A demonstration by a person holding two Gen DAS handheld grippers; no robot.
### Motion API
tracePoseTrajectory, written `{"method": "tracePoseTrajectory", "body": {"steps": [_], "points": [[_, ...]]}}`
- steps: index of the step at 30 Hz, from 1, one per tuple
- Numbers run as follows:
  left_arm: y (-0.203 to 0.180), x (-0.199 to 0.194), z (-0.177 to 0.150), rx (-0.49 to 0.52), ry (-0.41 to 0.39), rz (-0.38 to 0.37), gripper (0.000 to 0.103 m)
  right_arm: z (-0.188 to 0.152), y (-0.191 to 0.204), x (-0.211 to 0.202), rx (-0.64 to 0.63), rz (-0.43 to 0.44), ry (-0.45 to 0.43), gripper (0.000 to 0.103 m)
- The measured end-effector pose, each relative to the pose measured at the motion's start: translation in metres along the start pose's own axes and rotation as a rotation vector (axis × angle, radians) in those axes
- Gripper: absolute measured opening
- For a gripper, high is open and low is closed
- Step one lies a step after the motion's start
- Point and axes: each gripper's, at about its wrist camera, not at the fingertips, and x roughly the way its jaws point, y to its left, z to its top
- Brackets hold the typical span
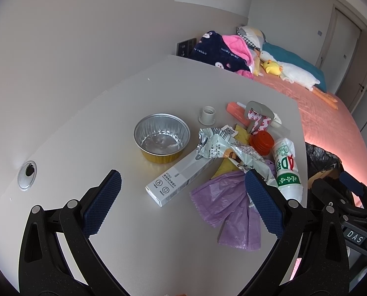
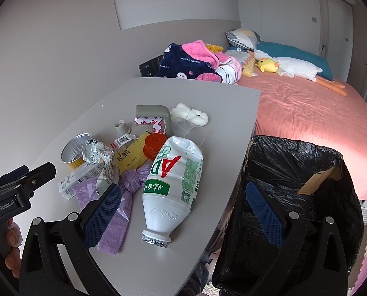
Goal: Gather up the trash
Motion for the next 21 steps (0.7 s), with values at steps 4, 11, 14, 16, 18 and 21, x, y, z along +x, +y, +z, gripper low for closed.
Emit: {"method": "tracePoseTrajectory", "body": {"steps": [4,11,14,16,18,21], "points": [[0.003,0.004,-0.002,-0.006,0.002,-0.018,0.097,-0.002,-0.002,-0.001,0.003,0.004,-0.003,0.101],[0.012,0.013,-0.003,-0.028,0.02,-0.018,0.097,-0.008,-0.006,0.013,0.014,0.012,0.026,0.101],[0.017,0.017,-0.002,-0.044,0.027,-0.028,0.097,-0.008,-0.006,0.022,0.022,0.007,0.04,0.101],[0.02,0.019,0.0,-0.048,0.025,-0.008,0.097,-0.007,-0.006,0.028,0.026,0.003,0.047,0.101],[0.024,0.022,0.002,-0.052,0.025,0.003,0.097,-0.006,-0.006,0.033,0.03,-0.001,0.052,0.101],[0.03,0.027,0.006,-0.066,0.032,0.004,0.097,-0.005,-0.005,0.041,0.032,-0.004,0.064,0.101]]}}
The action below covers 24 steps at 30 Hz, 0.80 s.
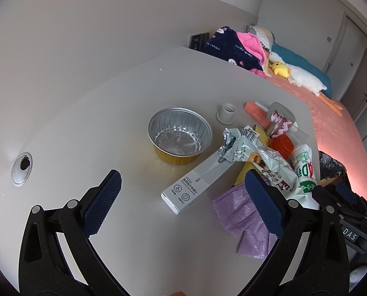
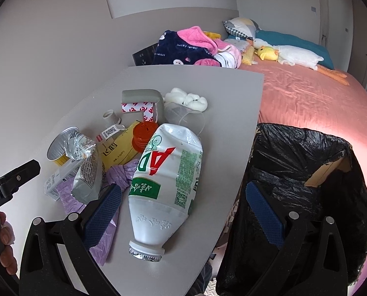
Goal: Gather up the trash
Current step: 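Grasp the gold foil bowl with the left tool while the right tool grasps the white AD bottle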
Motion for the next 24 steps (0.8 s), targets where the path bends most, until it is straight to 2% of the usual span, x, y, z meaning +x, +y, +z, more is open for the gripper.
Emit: {"method": "tracePoseTrajectory", "body": {"steps": [10,24], "points": [[0.013,0.028,0.022,-0.023,0.016,0.011,0.097,0.007,0.004,0.031,0.011,-0.03,0.017,0.101],[0.007,0.068,0.046,0.037,0.039,0.017,0.097,0.007,0.01,0.05,-0.031,-0.051,0.025,0.101]]}}
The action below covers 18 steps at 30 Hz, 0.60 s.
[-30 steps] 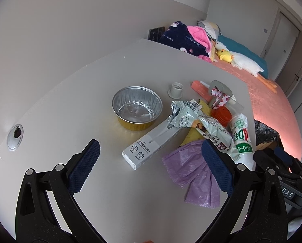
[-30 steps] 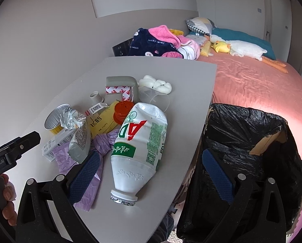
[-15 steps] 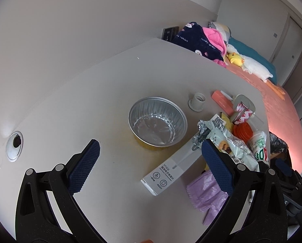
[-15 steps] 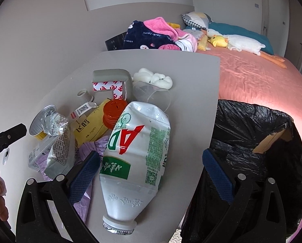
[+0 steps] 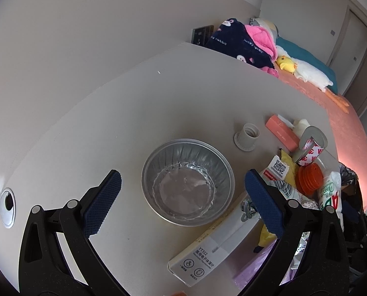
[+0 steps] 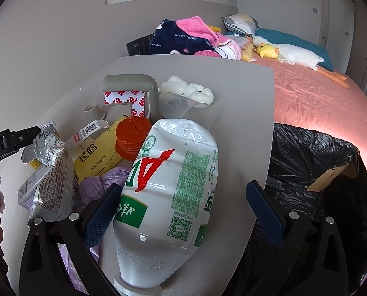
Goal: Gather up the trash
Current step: 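Grasp the gold foil bowl with the left tool while the right tool grasps the white AD bottle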
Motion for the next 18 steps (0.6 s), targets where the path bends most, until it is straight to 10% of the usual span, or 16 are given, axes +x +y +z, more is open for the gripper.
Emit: {"method": "tracePoseTrajectory", "body": {"steps": [13,18], "points": [[0.002,0.034,0.009,0.015,0.055,0.0,0.097,0.001,0.002,0.005,-0.029,-0.013,0.021,0.098],[0.009,0.039,0.006,-0.006,0.061,-0.002,0.095,-0.002,0.007,0.002,-0.064,-0.058,-0.005,0.069]]}}
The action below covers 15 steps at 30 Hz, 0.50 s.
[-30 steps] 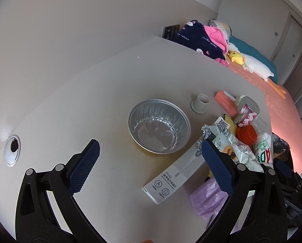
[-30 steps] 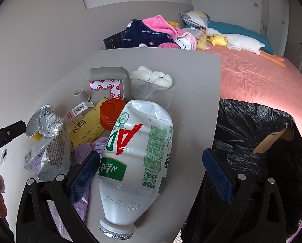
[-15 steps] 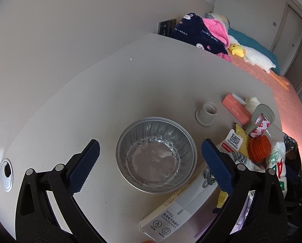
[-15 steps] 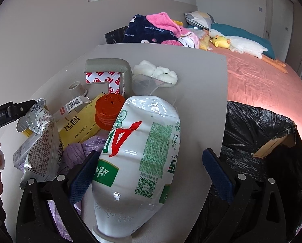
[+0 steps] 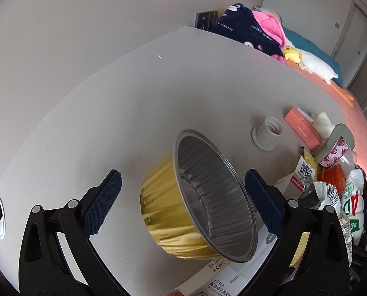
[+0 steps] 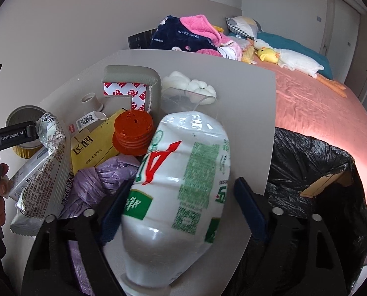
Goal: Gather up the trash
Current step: 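Grasp the gold foil bowl with the left tool while the right tool grasps the white AD bottle, then carry the bowl and bottle over the black trash bin and open both tools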
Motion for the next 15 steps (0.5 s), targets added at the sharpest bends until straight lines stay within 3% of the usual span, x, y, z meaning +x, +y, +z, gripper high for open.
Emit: {"method": "tracePoseTrajectory", "body": {"steps": [3,4,7,15], "points": [[0.007,-0.001,0.0,-0.029,0.002,-0.018,0.073,0.001,0.0,0.0,0.002,0.019,0.005,0.068],[0.009,0.0,-0.001,-0.04,0.009,-0.033,0.054,0.001,-0.001,-0.001,0.004,0.024,0.005,0.068],[0.012,-0.003,-0.003,-0.051,0.001,-0.041,0.034,0.0,-0.003,-0.003,0.013,0.044,0.009,0.068],[0.014,-0.028,-0.002,-0.084,-0.08,-0.106,0.032,-0.001,-0.01,-0.013,0.043,0.071,-0.008,0.068]]}}
